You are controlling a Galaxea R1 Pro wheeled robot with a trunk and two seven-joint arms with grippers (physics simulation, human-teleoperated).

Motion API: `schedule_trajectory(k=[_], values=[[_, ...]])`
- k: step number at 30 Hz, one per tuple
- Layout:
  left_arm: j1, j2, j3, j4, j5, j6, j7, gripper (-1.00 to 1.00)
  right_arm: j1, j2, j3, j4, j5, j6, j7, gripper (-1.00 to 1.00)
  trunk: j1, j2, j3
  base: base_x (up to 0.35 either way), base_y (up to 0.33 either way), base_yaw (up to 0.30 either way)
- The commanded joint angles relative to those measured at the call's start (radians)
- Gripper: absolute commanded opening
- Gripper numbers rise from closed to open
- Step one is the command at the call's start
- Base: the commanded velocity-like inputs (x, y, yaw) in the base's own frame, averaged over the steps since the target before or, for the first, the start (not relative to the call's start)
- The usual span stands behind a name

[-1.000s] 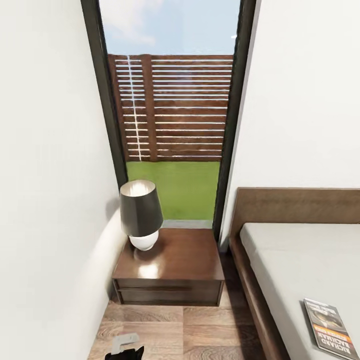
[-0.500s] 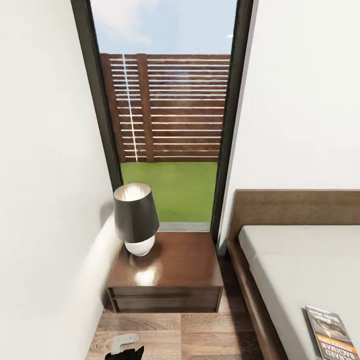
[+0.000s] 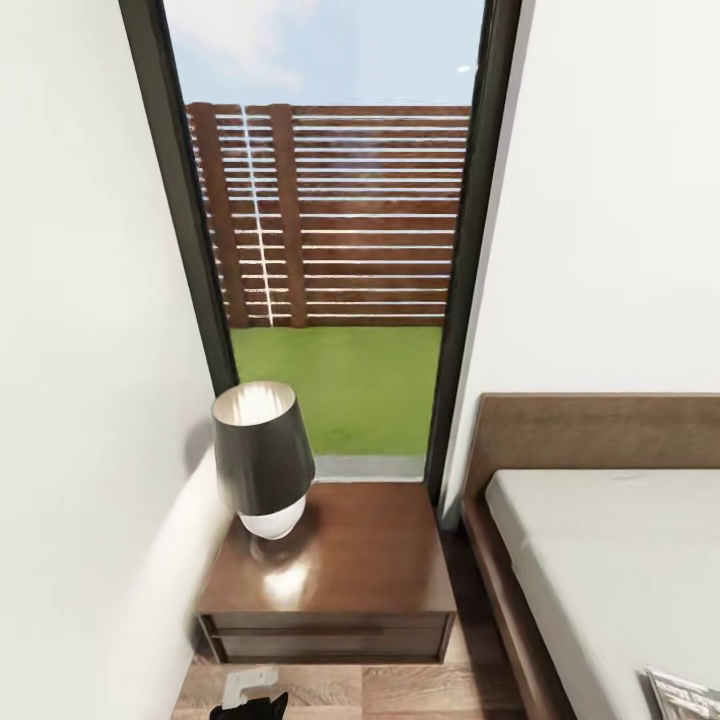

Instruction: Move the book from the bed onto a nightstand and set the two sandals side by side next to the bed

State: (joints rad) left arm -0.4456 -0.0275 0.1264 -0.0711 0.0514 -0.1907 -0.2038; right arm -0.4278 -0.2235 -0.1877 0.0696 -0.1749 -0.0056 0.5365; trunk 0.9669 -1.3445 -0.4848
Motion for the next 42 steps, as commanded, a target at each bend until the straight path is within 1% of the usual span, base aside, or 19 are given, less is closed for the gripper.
schedule_trajectory(k=[1, 12, 23, 42], values=[[-0.001, 0.000, 0.007, 0.001, 0.005, -0.001, -0.006, 1.00, -0.002, 0.000, -0.001, 0.004, -0.009, -0.001, 0.005, 1.00, 0.001, -0.001, -0.001, 0.319, 0.000, 0.000], [-0.001, 0.000, 0.007, 0.002, 0.005, -0.001, -0.006, 1.00, -0.002, 0.000, -0.001, 0.004, -0.009, -0.001, 0.005, 1.00, 0.001, -0.001, -0.001, 0.295, 0.000, 0.000], [-0.001, 0.000, 0.007, 0.001, 0.005, -0.001, -0.006, 1.00, -0.002, 0.000, -0.001, 0.004, -0.009, -0.001, 0.005, 1.00, 0.001, -0.001, -0.001, 0.118, 0.000, 0.000], [-0.001, 0.000, 0.007, 0.001, 0.005, -0.001, -0.006, 1.00, -0.002, 0.000, -0.001, 0.004, -0.009, -0.001, 0.005, 1.00, 0.001, -0.001, -0.001, 0.264, 0.000, -0.004]])
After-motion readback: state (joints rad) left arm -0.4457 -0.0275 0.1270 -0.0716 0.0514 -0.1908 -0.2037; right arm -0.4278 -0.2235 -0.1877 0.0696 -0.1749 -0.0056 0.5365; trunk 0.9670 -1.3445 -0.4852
